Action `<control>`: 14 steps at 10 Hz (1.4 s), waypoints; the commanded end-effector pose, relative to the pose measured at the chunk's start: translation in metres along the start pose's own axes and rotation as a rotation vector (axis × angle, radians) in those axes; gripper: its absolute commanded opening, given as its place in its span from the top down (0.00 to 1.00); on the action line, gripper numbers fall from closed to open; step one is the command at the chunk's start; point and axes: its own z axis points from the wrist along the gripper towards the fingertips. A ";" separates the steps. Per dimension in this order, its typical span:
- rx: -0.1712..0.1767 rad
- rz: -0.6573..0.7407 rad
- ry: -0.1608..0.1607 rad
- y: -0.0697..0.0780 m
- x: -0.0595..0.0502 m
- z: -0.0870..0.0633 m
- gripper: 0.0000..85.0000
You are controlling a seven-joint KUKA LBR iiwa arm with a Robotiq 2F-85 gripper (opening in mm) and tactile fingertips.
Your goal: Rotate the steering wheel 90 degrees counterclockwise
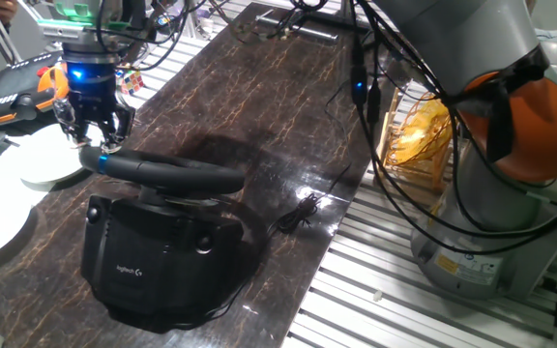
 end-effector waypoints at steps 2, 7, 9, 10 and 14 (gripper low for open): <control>0.009 -0.039 0.012 -0.001 0.004 -0.001 0.99; 0.020 -0.107 0.036 -0.004 0.010 -0.010 0.99; 0.027 -0.129 0.056 -0.007 0.013 -0.010 0.99; 0.033 -0.149 0.055 -0.008 0.014 -0.011 0.99; 0.032 -0.174 0.030 -0.009 0.015 -0.014 0.99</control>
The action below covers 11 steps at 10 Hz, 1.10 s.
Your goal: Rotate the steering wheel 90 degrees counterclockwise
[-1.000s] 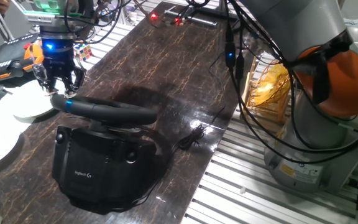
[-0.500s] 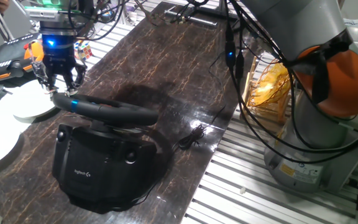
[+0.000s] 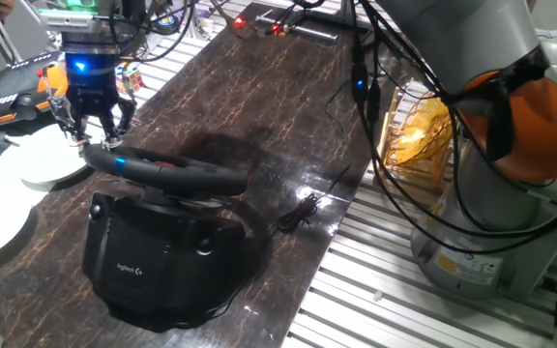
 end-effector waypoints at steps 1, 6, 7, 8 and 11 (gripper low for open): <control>-0.005 0.004 -0.003 0.000 -0.001 0.000 0.99; -0.060 0.074 -0.088 0.000 -0.001 0.000 0.99; -0.065 0.105 -0.113 0.000 -0.001 0.000 0.99; -0.078 0.153 -0.137 0.000 -0.001 0.000 0.99; -0.133 0.219 -0.195 0.000 -0.001 0.000 0.99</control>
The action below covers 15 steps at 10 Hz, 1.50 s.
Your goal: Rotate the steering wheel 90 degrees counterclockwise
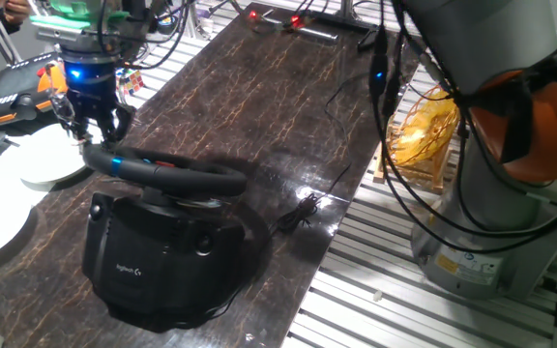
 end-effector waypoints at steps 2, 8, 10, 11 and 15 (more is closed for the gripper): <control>-0.008 -0.023 0.006 0.000 0.000 0.000 0.99; 0.033 -0.066 0.062 0.001 0.024 -0.007 0.99; 0.034 -0.090 0.077 0.002 0.025 -0.005 0.99; 0.030 -0.102 0.076 0.002 0.024 0.000 0.99; 0.021 -0.125 0.089 0.002 0.022 0.009 0.99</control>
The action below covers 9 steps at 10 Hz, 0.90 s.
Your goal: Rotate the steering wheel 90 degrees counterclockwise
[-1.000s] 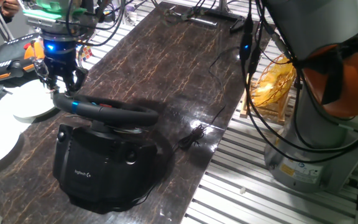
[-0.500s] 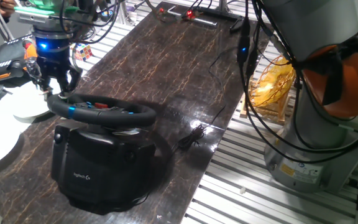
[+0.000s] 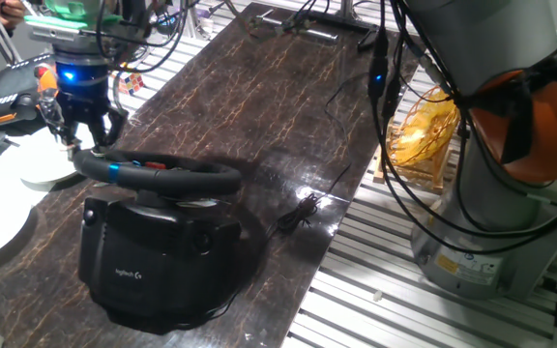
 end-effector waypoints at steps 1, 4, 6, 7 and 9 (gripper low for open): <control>0.001 -0.012 0.001 0.000 -0.001 0.001 0.99; 0.022 -0.060 0.015 0.000 -0.002 -0.003 0.99; 0.022 -0.072 0.033 -0.001 -0.001 -0.006 0.99; 0.023 -0.082 0.039 -0.001 -0.001 -0.007 0.99; 0.025 -0.113 0.056 -0.002 0.000 -0.010 0.99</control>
